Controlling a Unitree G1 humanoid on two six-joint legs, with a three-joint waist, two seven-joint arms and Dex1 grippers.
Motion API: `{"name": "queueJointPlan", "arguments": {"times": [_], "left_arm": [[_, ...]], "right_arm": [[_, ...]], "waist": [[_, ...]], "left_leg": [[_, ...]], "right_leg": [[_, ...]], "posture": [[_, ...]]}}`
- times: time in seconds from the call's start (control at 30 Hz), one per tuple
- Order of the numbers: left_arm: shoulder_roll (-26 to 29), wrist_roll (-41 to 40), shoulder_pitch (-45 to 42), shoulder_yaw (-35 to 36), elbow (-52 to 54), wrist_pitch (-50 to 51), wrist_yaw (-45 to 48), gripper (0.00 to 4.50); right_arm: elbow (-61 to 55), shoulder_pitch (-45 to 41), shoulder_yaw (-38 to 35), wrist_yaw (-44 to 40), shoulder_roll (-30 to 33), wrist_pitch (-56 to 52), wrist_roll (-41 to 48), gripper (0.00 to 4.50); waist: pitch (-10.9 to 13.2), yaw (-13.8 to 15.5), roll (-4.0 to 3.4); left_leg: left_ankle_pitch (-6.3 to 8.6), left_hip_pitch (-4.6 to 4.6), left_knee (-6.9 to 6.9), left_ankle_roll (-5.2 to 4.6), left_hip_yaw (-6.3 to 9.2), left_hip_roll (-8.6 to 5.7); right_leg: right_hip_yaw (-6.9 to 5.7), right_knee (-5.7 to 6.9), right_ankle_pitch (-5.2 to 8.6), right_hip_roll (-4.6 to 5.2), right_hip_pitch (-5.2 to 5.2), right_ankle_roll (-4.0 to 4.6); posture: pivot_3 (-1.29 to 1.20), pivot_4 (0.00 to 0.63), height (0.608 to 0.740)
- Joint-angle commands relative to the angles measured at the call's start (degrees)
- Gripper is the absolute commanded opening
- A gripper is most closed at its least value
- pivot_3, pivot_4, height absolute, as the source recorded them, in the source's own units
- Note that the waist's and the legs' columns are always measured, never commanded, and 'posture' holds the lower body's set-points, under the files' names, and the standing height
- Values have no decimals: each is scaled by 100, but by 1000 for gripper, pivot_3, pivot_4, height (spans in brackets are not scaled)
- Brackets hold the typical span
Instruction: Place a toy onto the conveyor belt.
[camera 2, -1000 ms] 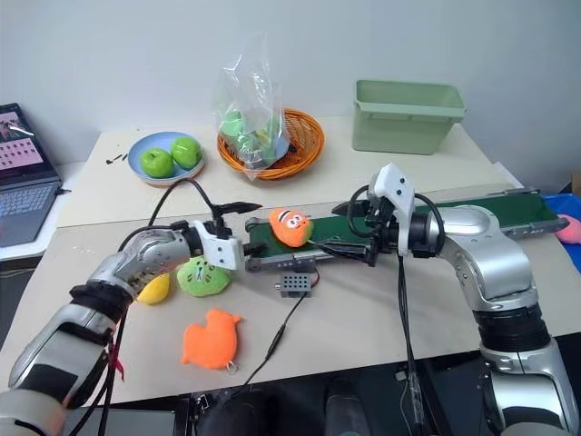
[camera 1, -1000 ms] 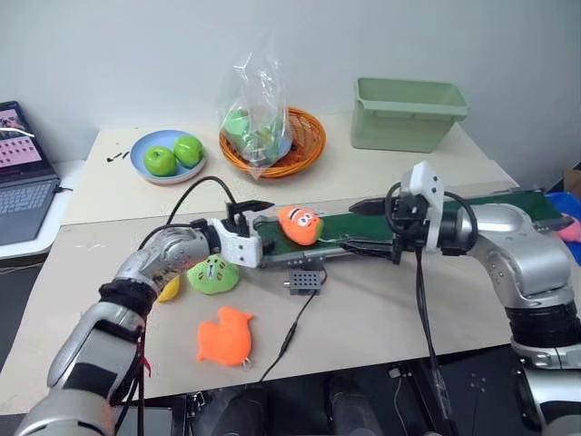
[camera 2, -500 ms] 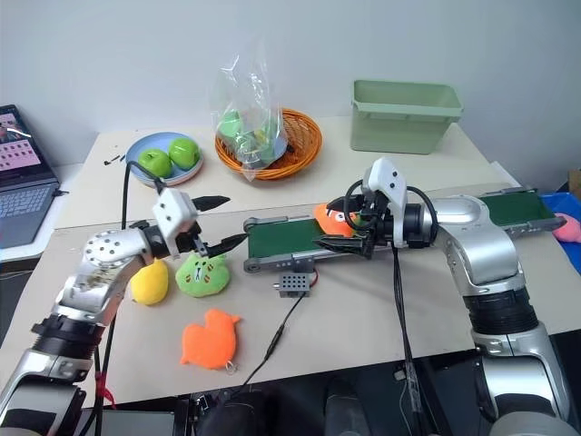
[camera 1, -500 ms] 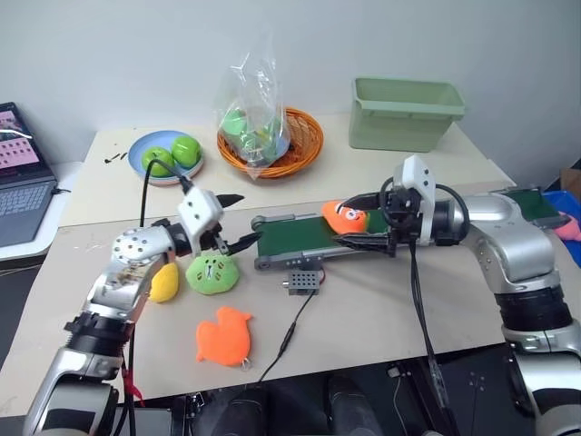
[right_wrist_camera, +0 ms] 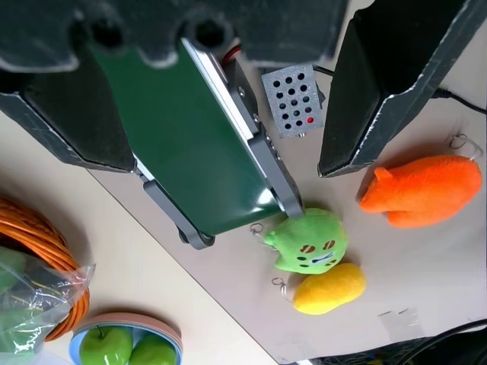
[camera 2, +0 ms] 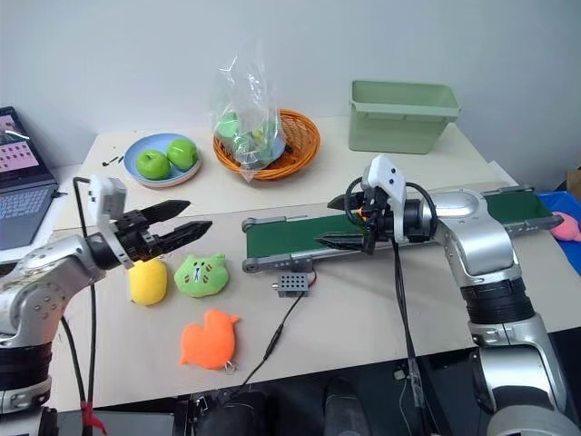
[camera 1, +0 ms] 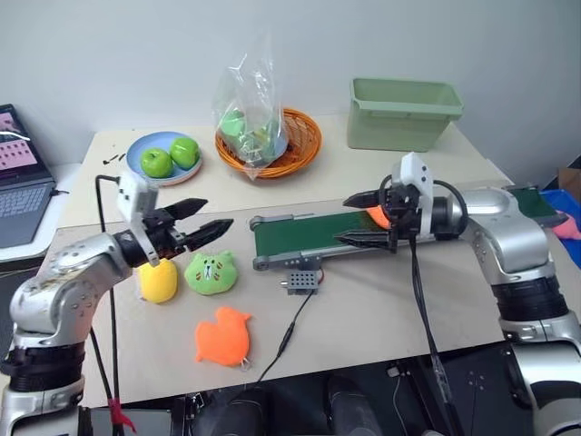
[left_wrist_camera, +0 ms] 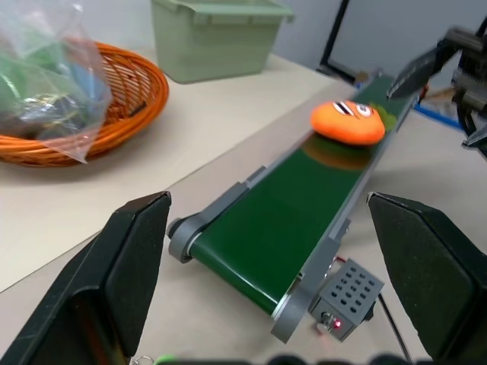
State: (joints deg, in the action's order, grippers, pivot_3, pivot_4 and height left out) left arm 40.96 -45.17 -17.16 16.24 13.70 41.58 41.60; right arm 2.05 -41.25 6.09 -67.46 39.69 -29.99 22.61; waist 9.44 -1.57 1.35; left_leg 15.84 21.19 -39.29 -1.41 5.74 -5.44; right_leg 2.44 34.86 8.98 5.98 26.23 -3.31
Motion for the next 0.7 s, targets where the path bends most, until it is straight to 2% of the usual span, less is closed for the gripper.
{"name": "queueJointPlan", "arguments": {"times": [0.03, 0.33, 0.7], "left_arm": [[44, -248, -39, 233, 299, 131, -47, 4413], [-143, -354, -294, 78, 403, 277, -259, 4413], [-107, -316, -435, -6, 328, 347, -171, 4413]], "right_arm": [[-23, -209, -95, -38, -39, 154, 9, 4500], [22, -303, -121, -80, -119, 127, 32, 4500], [-54, -252, -160, -47, -123, 64, 89, 4500]], "waist": [[0, 19, 0], [0, 56, 0], [0, 57, 0]], "left_leg": [[0, 0, 0, 0, 0, 0], [-3, 1, 0, 7, 0, 0], [-3, 1, 0, 6, 0, 0]], "right_leg": [[0, -1, 0, 0, -1, 0], [0, -2, 0, 1, -2, 0], [0, -3, 0, 1, -2, 1]], "posture": [[0, 150, 740], [0, 150, 740], [0, 150, 740]]}}
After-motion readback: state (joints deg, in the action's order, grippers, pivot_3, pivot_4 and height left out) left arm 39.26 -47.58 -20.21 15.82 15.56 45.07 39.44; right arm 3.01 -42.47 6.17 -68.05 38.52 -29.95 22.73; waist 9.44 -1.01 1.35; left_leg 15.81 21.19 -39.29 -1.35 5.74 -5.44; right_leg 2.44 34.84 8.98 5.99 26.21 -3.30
